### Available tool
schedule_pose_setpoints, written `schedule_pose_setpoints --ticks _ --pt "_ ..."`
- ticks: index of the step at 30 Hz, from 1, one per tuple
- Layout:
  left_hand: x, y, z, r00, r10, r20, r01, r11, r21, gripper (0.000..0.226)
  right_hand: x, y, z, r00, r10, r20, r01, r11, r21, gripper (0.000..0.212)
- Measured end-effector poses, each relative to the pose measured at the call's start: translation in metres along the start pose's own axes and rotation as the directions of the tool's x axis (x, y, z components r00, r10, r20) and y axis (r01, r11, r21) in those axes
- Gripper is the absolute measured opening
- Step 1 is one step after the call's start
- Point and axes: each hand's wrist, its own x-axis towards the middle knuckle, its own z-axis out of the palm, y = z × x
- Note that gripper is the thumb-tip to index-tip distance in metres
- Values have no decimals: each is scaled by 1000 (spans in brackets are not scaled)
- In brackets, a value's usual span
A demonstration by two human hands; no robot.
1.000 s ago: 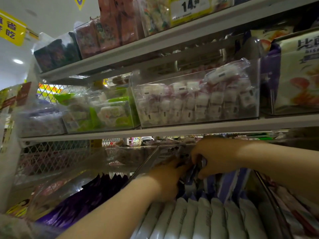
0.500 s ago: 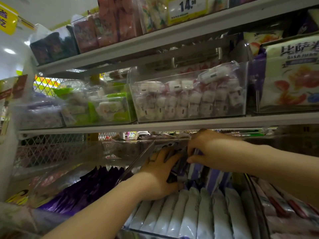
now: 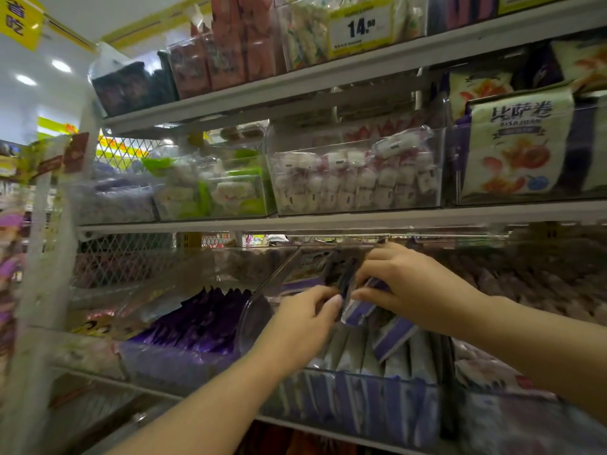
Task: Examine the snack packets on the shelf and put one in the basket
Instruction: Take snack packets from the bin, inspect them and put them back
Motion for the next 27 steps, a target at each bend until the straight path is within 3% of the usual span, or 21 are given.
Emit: schedule_pose_setpoints --ticks 3,5,8,10,17,22,27 --pt "3 14 18 967 -216 136 243 941 -235 31 -7 1 7 998 -43 37 43 999 -9 33" --pt "7 18 30 924 -324 203 380 841 -385 40 -11 7 12 995 -72 75 72 997 4 37" --pt "12 19 31 874 -411 257 471 595 -651 36 -18 18 13 984 -20 178 10 998 61 88" --pt "15 20 28 851 -456 260 487 502 -715 31 -23 23 13 979 30 203 -47 996 77 105" --pt "25 31 38 782 -554 285 536 365 -761 27 -29 21 19 979 192 61 -192 981 -18 116" --pt "27 29 33 793 -528 305 508 295 -810 26 -30 16 21 970 229 -85 -240 957 -163 101" --pt "23 28 17 855 -447 262 398 243 -885 25 -20 19 14 941 332 -72 -337 939 -64 74"
